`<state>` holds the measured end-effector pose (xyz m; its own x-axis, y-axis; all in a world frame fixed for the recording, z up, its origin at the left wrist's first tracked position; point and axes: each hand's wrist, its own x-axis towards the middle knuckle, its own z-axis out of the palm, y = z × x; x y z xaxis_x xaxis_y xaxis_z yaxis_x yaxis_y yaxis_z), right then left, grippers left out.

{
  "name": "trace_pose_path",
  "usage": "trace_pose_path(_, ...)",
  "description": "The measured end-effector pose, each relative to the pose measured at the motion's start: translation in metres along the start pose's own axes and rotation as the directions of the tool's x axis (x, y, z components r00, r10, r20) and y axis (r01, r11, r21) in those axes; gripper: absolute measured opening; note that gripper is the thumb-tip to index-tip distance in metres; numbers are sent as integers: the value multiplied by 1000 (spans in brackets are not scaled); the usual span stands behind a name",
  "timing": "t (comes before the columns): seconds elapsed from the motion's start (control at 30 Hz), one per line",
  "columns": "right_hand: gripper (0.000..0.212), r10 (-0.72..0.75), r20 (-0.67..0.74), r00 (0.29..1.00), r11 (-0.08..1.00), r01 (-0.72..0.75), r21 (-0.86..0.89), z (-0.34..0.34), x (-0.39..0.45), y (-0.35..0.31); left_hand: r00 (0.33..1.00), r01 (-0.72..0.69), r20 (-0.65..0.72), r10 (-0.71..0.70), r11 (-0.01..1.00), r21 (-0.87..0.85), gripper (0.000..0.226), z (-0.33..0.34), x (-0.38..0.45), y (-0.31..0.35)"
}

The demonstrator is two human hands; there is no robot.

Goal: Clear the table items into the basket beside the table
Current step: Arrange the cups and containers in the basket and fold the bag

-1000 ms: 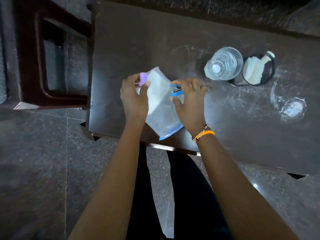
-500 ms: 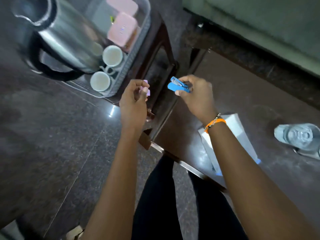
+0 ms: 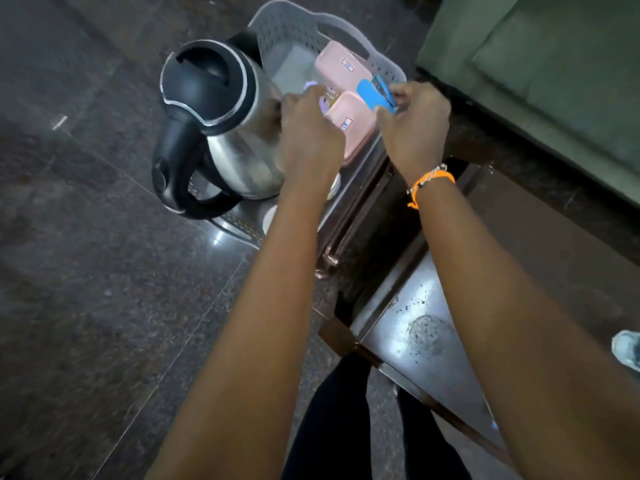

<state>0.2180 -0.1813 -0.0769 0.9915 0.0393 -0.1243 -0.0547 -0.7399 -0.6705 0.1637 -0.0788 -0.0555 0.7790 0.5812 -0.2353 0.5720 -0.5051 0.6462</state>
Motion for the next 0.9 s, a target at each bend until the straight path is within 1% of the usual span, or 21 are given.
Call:
trace_pose_path(0.1, 35, 57, -3, 998, 995, -57, -87, 9, 20, -5, 995, 36, 88, -52, 984, 175, 39, 12, 22, 10)
trace_pose_path(0.17, 32, 87, -22, 996, 986, -89, -142, 15, 28, -6, 986, 63, 134, -100, 964, 257, 37, 20, 35, 13)
trace_pose_path(0.27, 28, 121, -24, 992, 975, -124, -182, 22, 37, -5, 978, 54, 178, -111, 952, 301, 39, 28, 51, 9)
trace_pose_path(0.4, 24, 137, -12, 991, 976, -137, -171, 24, 42, 1, 974, 60, 194, -115, 961, 269, 38, 29, 61, 3)
trace_pose_path(0.53, 21, 134, -3, 991, 985, -133, -111, 19, 31, 9, 986, 43, 152, -71, 982, 182, 36, 25, 52, 3)
trace_pose_path(0.6, 19, 140, 9, 990, 990, -140, -13, 13, 22, 14, 992, 24, 122, -35, 996, 86, 38, 21, 37, 2)
trace_pose_path(0.67, 17, 154, 12, 988, 985, -154, 73, 6, 11, 20, 995, -1, 101, 5, 999, -47, 37, 20, 18, 2)
trace_pose_path(0.73, 16, 186, 20, 982, 965, -187, 182, -3, -4, 25, 994, 0, 109, 20, 984, -179, 32, 22, -4, 4)
trace_pose_path(0.8, 16, 231, 34, 972, 925, -230, 302, -13, -23, 33, 990, -11, 132, 42, 973, -230, 27, 28, -27, 7)
trace_pose_path(0.9, 16, 282, 52, 958, 877, -279, 391, -34, -53, 52, 975, 1, 212, 65, 955, -295, 22, 41, -69, 12)
